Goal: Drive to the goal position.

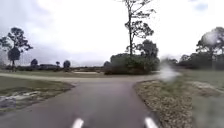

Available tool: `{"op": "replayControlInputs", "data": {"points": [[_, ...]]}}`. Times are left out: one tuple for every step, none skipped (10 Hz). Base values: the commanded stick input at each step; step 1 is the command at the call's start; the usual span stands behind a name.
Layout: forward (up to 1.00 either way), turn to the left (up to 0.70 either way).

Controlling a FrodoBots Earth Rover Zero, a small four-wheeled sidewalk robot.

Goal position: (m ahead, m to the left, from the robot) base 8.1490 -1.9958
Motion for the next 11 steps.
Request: {"op": "replayControlInputs", "data": {"points": [[0.85, 0.00], [0.85, 0.00], [0.85, 0.00], [0.85, 0.00], [0.85, 0.00], [0.85, 0.00], [0.85, 0.00], [0.85, 0.00], [0.85, 0.00], [0.85, 0.00], [0.85, 0.00]]}}
